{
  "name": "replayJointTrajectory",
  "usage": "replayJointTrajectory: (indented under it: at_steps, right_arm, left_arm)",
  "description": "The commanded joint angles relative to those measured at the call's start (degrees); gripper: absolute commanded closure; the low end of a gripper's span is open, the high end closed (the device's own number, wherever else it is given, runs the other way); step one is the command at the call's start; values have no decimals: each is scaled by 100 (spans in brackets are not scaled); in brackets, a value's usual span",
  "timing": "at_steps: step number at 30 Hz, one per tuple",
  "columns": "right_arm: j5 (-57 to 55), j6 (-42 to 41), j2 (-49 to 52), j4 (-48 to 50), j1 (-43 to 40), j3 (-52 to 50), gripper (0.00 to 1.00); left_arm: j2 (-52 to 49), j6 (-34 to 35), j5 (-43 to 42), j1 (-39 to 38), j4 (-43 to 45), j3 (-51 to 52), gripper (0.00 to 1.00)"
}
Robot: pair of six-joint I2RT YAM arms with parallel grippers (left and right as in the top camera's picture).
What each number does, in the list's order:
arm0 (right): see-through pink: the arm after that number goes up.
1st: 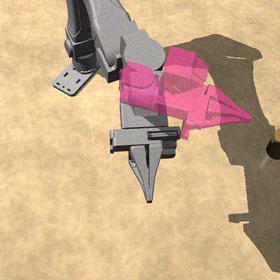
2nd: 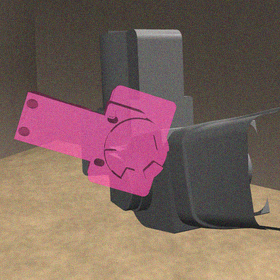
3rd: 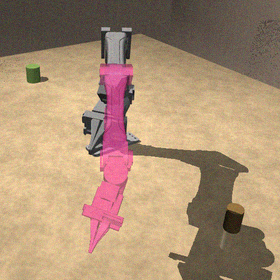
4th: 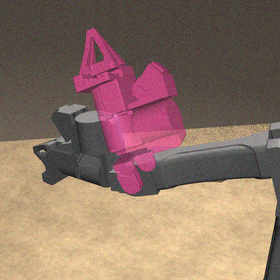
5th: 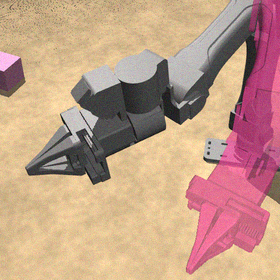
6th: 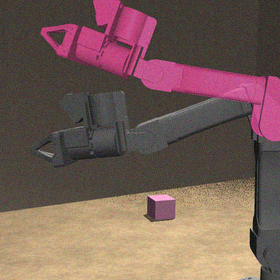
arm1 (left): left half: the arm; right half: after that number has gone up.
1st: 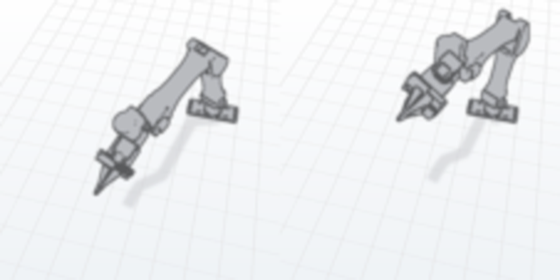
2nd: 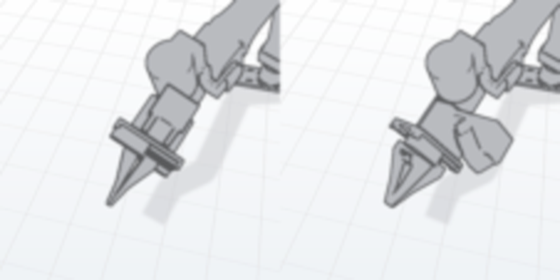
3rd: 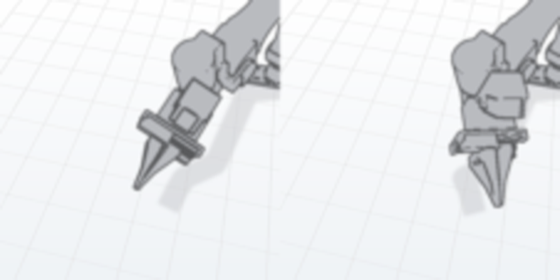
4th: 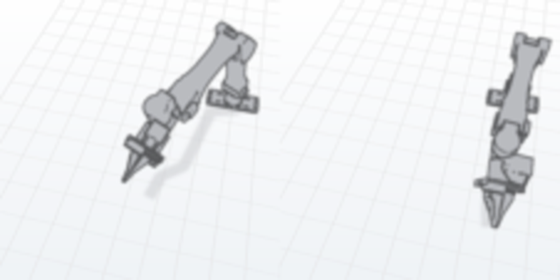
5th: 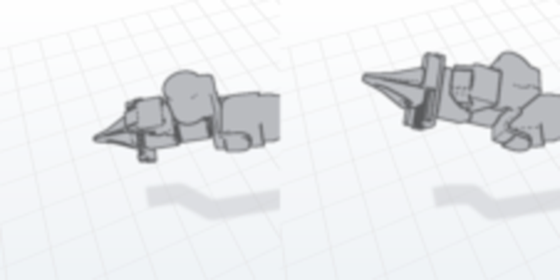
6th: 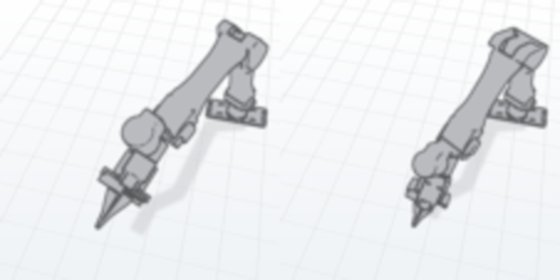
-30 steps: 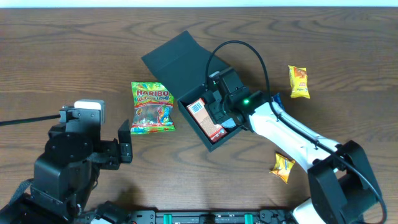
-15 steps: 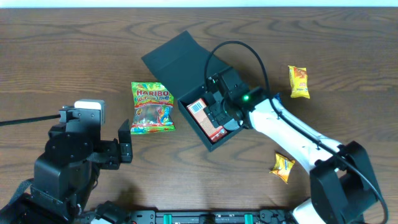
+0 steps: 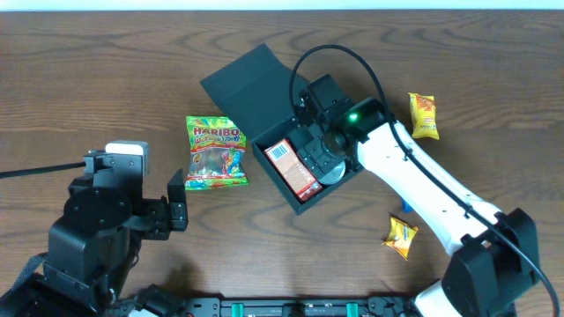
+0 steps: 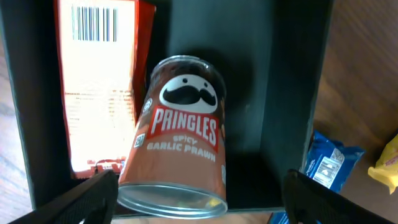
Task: Pack container
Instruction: 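Lower the Pringles can into the box, release, and withdraw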
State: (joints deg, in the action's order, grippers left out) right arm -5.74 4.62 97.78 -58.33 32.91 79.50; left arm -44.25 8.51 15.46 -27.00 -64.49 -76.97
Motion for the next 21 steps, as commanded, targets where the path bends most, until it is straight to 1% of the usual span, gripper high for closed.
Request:
replayJointTrajectory:
  at_steps: [1,5,7,10,11,12,14,17,21]
  right_arm:
    - [214,-9,219,-68,2,94,14]
    - [212,-101,372,-254,131,92,13]
    - [216,-142,431,-328,170,92,14]
    - [260,-179,476,-413,179,90,21]
    - [267,-179,479,-444,179,90,27]
    - [278,-179,479,-457,179,90,28]
    - [275,-179,479,-461,179,90,28]
    - [275,-181,479,-417,179,90,33]
    - [275,-232,479,-98,179,90,36]
  left_arm:
    - [2,-103,103,37,-7,-76,5]
    - [2,-103,103,37,-7,-76,5]
    - [2,-103,103,37,-7,-76,5]
    - [2,-103,103,37,-9,-76,5]
    - [2,-103,103,37,-9,-76,5]
    - [2,-103,103,37,-7,-76,5]
    - [2,-103,103,37,-7,-76,5]
    - [2,-103,103,37,-7,-76,5]
    - [2,-103,103,37,-7,-76,5]
